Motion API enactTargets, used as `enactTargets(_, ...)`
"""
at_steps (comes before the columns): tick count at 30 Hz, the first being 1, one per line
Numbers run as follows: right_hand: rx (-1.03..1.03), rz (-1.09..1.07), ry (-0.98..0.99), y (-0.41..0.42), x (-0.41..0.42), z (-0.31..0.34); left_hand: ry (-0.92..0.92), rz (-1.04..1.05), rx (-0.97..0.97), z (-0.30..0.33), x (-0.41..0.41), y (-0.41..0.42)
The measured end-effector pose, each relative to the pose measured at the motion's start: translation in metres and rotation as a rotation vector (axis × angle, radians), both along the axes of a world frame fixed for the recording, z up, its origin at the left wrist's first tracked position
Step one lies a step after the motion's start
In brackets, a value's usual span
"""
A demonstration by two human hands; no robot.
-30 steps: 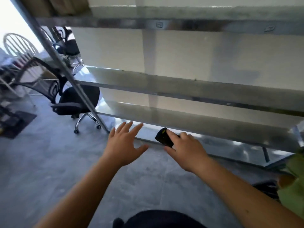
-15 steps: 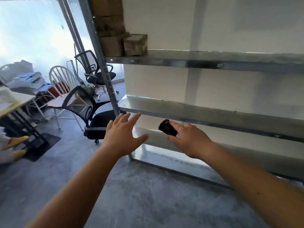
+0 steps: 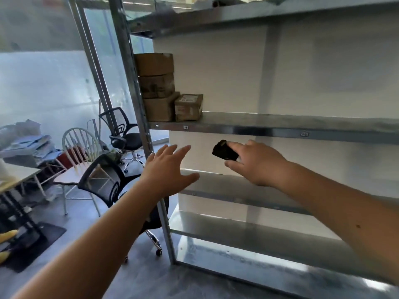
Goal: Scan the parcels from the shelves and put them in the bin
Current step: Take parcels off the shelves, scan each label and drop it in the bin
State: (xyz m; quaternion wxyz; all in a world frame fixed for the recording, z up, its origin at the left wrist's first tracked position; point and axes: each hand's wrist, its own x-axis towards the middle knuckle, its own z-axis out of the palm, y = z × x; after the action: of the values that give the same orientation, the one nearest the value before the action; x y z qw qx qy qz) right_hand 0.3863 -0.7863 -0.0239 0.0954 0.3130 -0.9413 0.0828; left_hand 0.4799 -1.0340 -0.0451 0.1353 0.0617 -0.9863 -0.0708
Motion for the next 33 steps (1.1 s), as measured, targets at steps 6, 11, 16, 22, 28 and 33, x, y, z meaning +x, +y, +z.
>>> enactTargets(6,-0.001,-0.011,0.047,-0.042,-0.078,0.013,0.034,0.009,0.009,0.021,-0.080,-0.039)
enactTargets(11,-0.045,-0.003,0.043,-0.081,-0.149,0.020,0.052,0.002,0.019,0.037,-0.155,-0.070)
enactTargets(16,-0.052,-0.004,0.043,-0.114,-0.214,0.024,0.090,-0.007,0.174,0.037,-0.223,-0.089)
enactTargets(22,-0.073,-0.036,0.027,-0.134,-0.262,0.033,0.081,-0.015,0.253,0.056,-0.288,-0.119)
enactTargets(28,-0.108,-0.092,-0.002,-0.146,-0.285,0.025,0.131,-0.028,0.642,0.054,-0.338,-0.133)
enactTargets(33,-0.161,-0.168,-0.046,-0.147,-0.298,0.029,0.121,-0.015,0.592,0.047,-0.357,-0.141)
